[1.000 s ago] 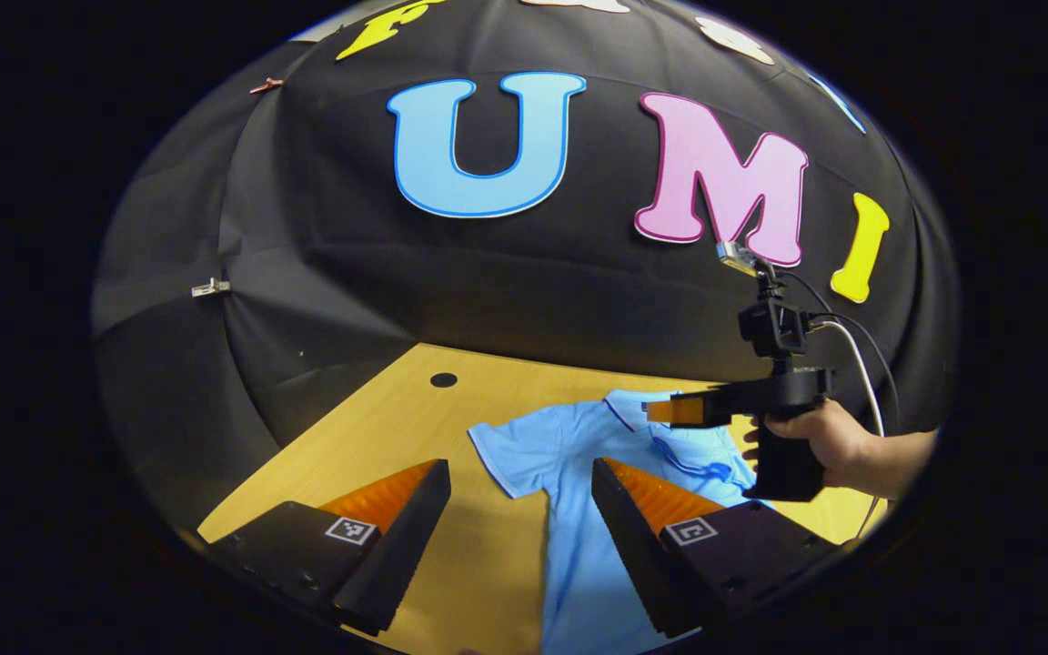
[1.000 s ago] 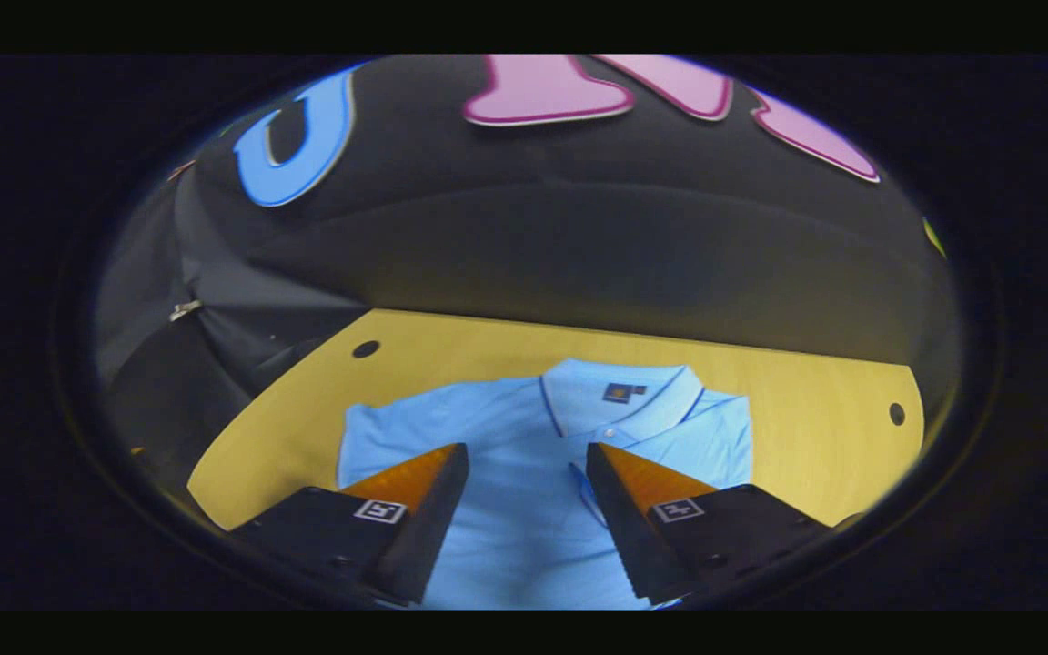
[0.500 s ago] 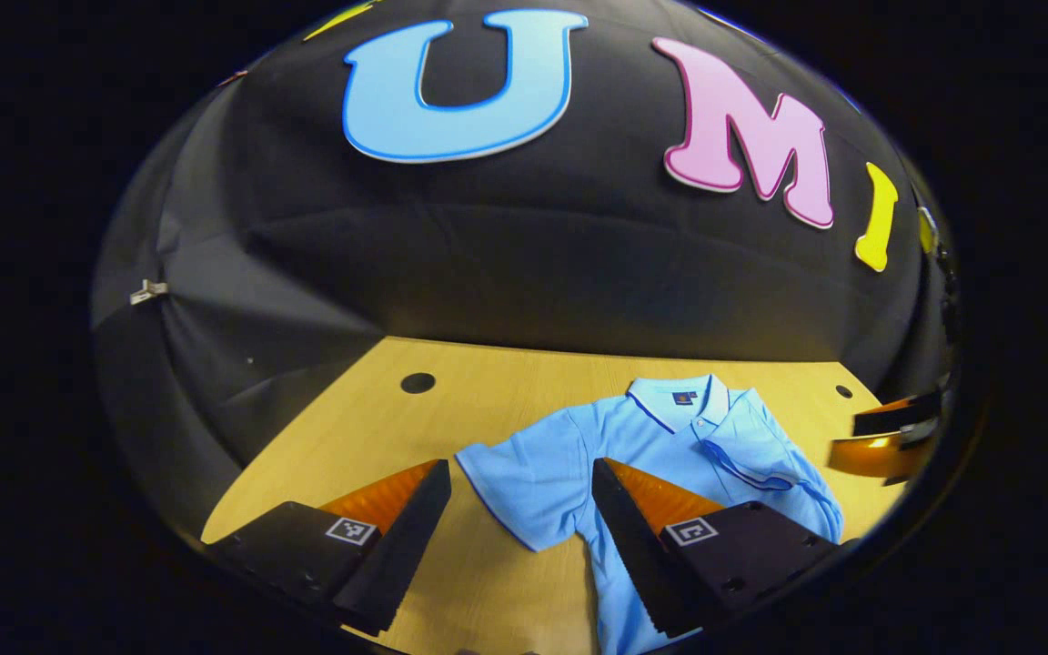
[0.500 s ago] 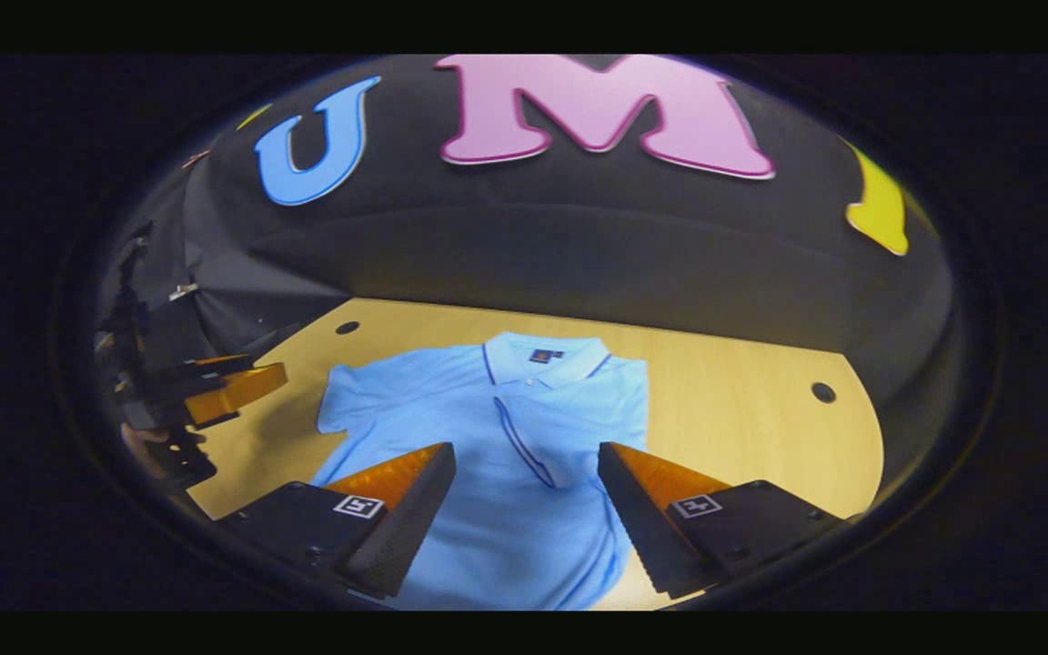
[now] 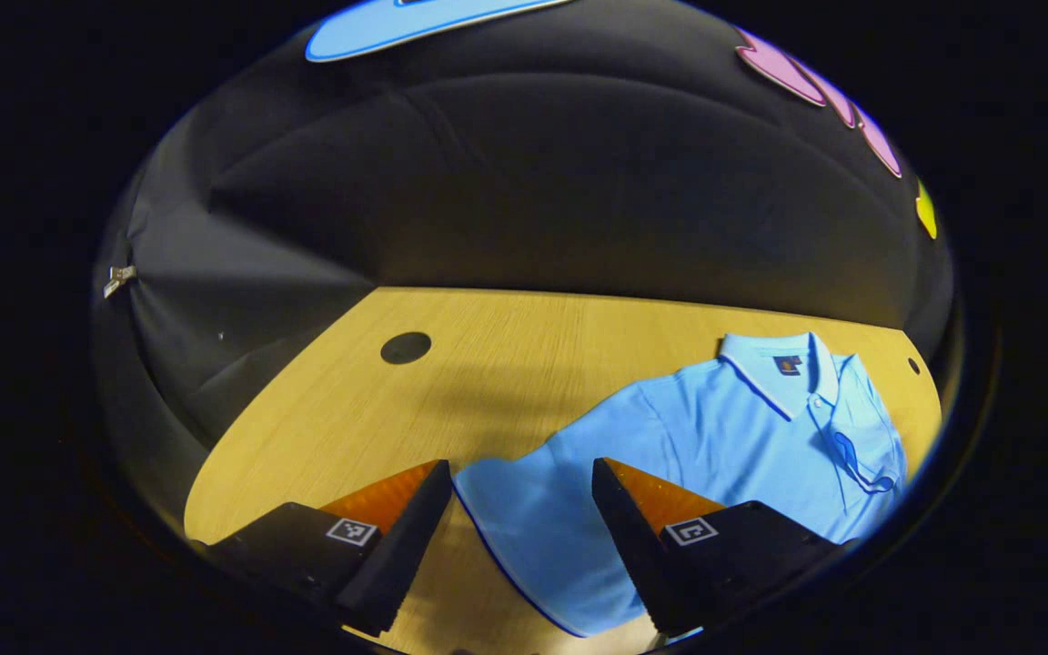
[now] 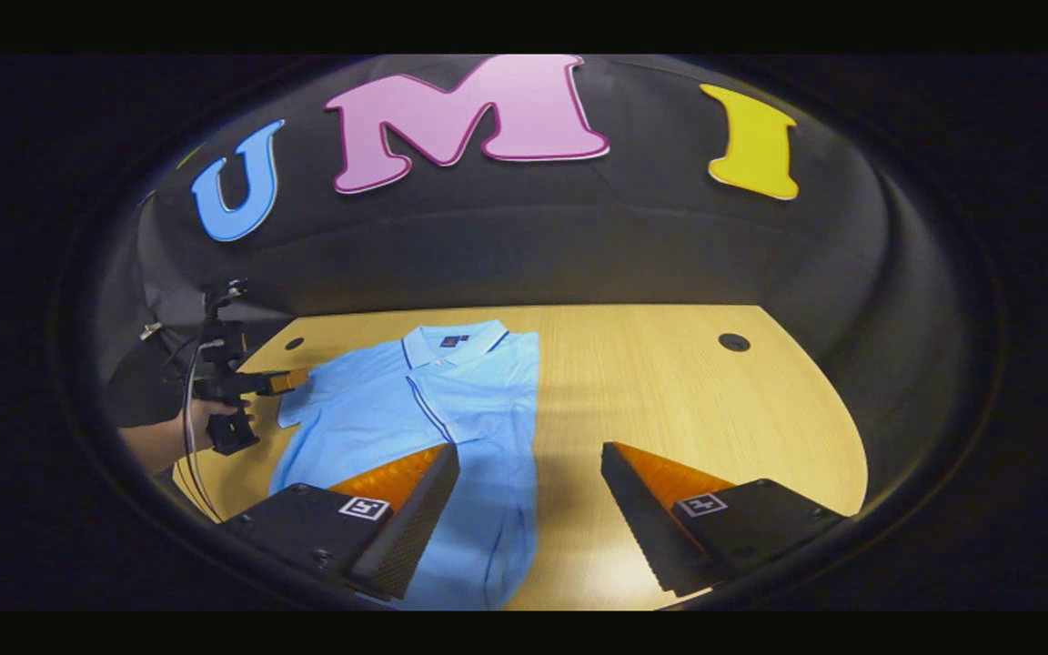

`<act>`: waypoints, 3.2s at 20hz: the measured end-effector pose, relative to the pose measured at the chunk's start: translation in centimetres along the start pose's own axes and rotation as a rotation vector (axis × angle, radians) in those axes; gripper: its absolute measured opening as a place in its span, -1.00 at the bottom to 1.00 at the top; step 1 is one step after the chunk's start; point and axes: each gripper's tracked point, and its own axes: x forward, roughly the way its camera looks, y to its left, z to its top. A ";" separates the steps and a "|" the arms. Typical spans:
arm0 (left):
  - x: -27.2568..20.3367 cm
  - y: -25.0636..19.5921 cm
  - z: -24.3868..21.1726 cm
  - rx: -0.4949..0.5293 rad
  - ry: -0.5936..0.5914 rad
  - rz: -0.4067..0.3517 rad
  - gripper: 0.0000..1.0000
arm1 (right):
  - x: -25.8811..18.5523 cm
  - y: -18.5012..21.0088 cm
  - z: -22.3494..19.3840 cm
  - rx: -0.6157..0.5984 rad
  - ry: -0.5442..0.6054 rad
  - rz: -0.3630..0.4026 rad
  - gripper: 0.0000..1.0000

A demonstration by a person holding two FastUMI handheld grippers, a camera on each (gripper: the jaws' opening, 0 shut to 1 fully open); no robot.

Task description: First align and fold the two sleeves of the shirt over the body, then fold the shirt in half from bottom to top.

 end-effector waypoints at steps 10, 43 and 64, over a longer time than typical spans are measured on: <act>0.9 -2.1 -0.2 0.087 0.018 -0.073 -0.38 | 0.4 -1.4 -3.1 0.041 0.043 -0.007 0.96; -26.5 -19.1 -1.2 0.150 -0.104 -0.496 0.93 | -11.4 -0.3 -11.4 0.087 0.057 -0.023 0.96; -35.4 -8.8 -28.1 0.253 0.200 -0.243 0.99 | -14.1 4.9 -25.9 0.007 0.264 -0.041 0.94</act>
